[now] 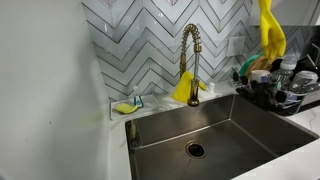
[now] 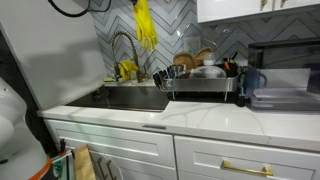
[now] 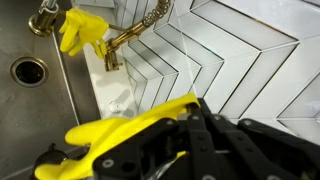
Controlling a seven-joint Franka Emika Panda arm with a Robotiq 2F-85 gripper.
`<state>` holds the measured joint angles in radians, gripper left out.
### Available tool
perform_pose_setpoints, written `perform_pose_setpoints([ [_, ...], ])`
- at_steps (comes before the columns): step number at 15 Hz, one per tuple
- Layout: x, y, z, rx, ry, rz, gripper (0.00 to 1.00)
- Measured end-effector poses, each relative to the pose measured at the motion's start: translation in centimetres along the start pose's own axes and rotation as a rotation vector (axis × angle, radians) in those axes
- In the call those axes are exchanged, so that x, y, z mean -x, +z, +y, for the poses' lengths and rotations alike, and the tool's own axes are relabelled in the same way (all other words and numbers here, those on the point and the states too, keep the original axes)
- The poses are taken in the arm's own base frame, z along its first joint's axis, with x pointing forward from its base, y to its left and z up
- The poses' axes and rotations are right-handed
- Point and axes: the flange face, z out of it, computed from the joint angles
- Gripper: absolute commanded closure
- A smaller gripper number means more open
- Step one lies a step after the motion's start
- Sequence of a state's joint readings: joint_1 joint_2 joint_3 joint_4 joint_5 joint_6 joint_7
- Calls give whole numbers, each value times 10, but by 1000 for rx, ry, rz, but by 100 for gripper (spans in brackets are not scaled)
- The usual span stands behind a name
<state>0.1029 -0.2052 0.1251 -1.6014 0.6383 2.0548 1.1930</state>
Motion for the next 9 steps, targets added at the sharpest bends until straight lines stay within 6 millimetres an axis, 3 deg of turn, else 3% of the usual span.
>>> perform_pose_setpoints([
  [9,-8,0,1,11,-14,33,100],
])
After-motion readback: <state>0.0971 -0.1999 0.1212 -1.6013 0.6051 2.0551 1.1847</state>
